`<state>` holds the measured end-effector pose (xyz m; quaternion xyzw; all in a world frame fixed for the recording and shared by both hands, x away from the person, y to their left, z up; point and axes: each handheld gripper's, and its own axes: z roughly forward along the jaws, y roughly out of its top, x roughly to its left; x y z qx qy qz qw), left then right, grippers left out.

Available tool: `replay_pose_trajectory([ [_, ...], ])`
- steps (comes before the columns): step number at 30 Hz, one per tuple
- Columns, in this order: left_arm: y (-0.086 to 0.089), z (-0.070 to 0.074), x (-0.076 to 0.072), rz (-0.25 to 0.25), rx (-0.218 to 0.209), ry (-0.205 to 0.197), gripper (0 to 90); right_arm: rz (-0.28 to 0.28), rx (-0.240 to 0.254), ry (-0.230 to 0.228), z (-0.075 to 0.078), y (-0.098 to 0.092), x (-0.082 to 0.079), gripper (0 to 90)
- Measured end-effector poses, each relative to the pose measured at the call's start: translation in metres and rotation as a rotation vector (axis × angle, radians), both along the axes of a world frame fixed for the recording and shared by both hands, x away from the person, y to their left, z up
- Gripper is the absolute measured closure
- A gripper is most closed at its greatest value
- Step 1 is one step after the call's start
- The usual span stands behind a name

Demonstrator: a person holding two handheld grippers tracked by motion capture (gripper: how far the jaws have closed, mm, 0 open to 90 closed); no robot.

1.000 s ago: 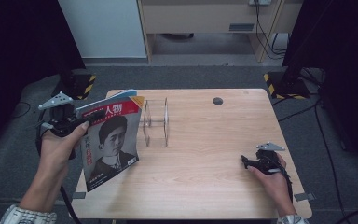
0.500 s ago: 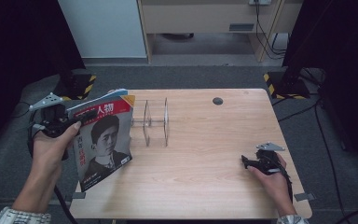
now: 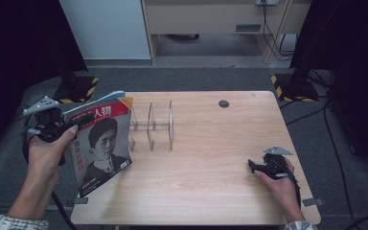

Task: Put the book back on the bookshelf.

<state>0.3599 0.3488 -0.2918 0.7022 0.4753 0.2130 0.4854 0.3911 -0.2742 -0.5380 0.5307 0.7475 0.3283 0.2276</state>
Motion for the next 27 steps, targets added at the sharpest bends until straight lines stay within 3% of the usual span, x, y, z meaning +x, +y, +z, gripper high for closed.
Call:
replay_pose_trajectory([
  [24,0.015,-0.001,0.016,0.075,0.003,0.002,86.3,-0.001,-0.001,0.002,0.0,0.001,-0.001,18.2],
  [27,0.013,-0.001,0.021,0.082,0.019,-0.003,86.3,-0.002,-0.001,0.0,0.0,0.001,-0.001,18.1],
])
